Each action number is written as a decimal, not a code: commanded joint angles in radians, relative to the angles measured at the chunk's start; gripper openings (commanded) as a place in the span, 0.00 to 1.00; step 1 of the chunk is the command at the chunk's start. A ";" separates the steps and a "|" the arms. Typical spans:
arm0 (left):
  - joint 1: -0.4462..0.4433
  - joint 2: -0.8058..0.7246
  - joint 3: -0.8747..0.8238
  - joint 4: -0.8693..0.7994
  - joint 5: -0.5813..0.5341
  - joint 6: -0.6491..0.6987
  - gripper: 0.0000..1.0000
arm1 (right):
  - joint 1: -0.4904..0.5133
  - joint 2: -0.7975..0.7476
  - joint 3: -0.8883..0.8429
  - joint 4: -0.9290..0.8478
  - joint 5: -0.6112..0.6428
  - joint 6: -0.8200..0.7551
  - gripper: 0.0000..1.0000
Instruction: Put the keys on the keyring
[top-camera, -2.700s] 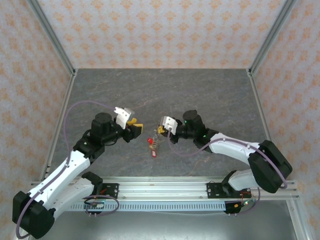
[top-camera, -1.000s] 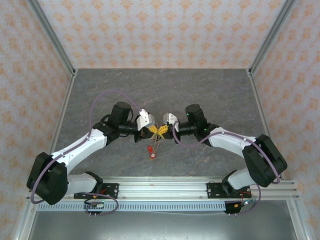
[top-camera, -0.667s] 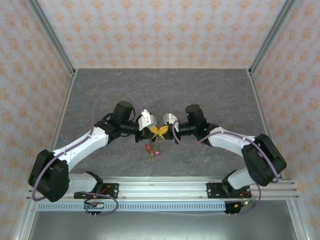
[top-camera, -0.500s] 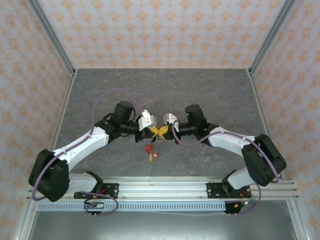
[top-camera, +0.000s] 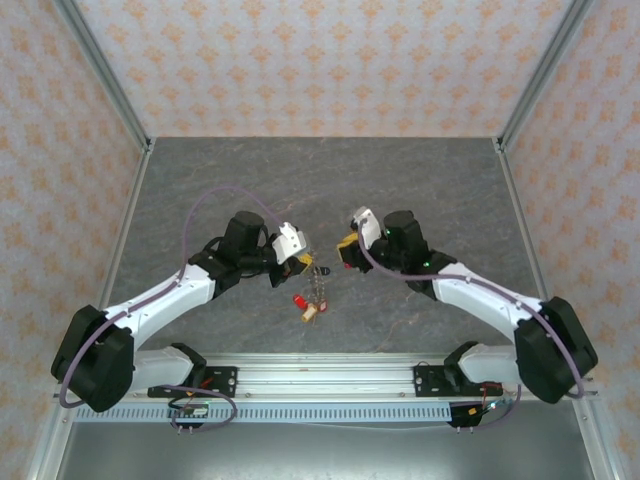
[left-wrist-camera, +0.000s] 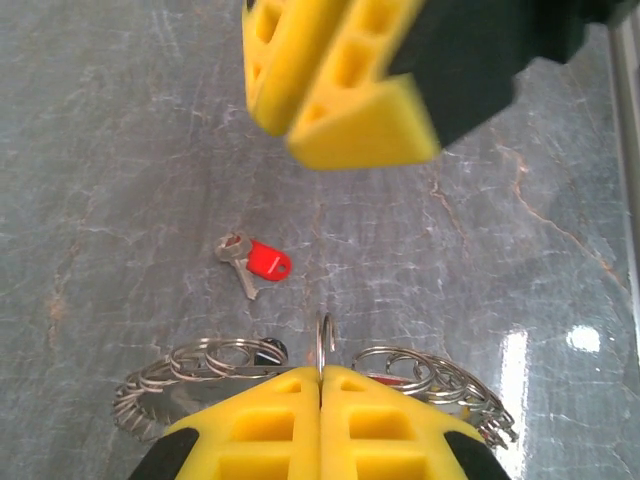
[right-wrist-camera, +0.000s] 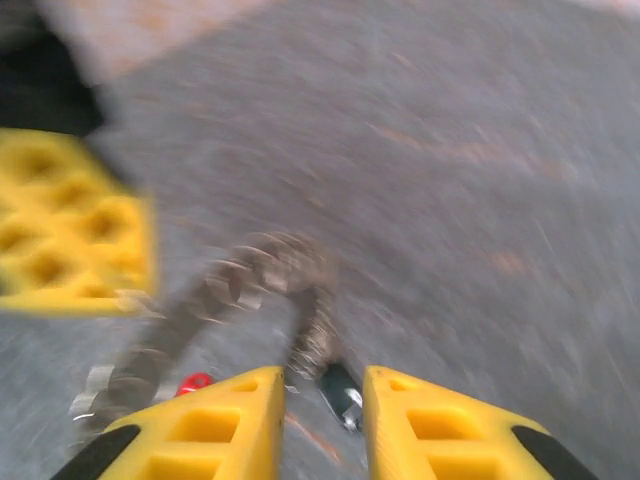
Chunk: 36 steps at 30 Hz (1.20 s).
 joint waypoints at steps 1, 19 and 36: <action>-0.005 -0.012 -0.005 0.066 -0.025 -0.025 0.00 | -0.024 0.144 0.141 -0.261 0.249 0.340 0.27; -0.006 -0.003 0.013 0.029 0.008 -0.009 0.00 | -0.026 0.507 0.498 -0.631 0.124 -0.214 0.38; -0.006 0.002 0.024 0.014 0.014 -0.004 0.00 | -0.027 0.632 0.605 -0.691 0.119 -0.293 0.23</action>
